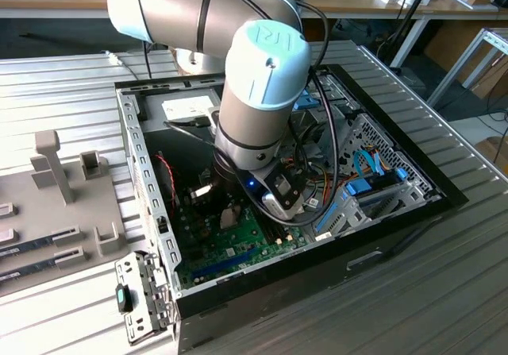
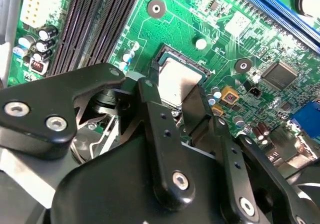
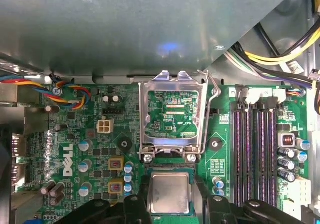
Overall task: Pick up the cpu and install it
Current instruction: 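Place the cpu into insertion slot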
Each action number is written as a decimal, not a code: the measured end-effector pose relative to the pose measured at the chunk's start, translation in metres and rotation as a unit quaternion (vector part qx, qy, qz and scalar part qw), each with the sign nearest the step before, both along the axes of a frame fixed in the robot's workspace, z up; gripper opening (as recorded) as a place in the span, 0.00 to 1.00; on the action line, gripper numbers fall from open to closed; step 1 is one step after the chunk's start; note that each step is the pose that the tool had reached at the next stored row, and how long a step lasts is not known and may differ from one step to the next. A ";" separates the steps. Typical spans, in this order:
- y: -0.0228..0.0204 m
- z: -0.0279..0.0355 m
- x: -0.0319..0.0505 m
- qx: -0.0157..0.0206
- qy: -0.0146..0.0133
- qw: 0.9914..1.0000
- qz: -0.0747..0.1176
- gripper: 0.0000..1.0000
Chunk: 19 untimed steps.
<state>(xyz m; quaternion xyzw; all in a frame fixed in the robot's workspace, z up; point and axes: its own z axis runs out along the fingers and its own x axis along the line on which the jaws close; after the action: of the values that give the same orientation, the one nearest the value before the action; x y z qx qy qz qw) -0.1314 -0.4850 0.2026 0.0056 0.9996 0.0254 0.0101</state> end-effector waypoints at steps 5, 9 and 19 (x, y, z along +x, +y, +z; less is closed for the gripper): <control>0.0000 0.0128 0.0010 0.003 0.000 1.000 0.000 0.46; 0.0003 0.0129 0.0110 0.003 0.007 1.000 0.000 0.45; 0.0023 0.0213 0.0451 0.003 0.020 1.000 0.000 0.11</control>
<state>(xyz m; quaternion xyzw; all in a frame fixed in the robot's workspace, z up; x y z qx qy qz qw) -0.0863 -0.4828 0.2239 0.0062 0.9995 0.0281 -0.0097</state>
